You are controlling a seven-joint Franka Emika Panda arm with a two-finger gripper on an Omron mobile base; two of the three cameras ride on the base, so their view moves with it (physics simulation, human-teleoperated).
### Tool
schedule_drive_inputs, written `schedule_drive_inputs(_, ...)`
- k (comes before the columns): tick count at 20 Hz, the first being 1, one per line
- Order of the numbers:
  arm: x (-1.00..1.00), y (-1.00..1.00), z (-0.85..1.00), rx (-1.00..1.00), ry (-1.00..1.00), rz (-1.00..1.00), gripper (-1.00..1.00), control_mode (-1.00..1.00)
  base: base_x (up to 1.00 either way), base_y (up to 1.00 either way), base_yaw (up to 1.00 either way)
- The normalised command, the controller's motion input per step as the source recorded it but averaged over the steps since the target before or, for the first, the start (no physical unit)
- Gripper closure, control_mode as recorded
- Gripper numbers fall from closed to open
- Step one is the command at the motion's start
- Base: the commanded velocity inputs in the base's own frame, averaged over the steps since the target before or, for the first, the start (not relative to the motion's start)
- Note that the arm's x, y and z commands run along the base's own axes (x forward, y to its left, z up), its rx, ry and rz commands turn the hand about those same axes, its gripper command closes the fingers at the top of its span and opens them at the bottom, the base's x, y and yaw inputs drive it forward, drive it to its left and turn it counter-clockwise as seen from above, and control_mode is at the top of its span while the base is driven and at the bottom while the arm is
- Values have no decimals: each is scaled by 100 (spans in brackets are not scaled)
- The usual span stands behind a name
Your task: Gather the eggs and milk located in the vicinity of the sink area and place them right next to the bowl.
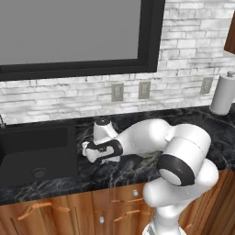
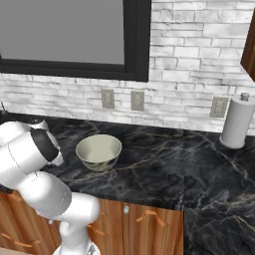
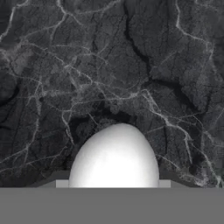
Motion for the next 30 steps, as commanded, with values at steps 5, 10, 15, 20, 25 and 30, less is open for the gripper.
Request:
schedule_drive_inputs(5, -39, -39, 72, 0, -7, 0, 100, -100, 0, 0, 0)
schedule_drive_inputs(10, -23, -64, 83, 0, 0, 2, 100, -100, 0, 0, 0)
schedule_drive_inputs(15, -18, -62, 91, 0, 0, 6, 100, -100, 0, 0, 0)
schedule_drive_inputs(20, -34, -58, 66, 0, 0, 8, 100, -100, 0, 0, 0)
schedule_drive_inputs(25, -35, -61, 46, 0, 0, 9, 100, -100, 0, 0, 0)
schedule_drive_inputs(30, -18, -75, 18, 0, 0, 11, 100, -100, 0, 0, 0)
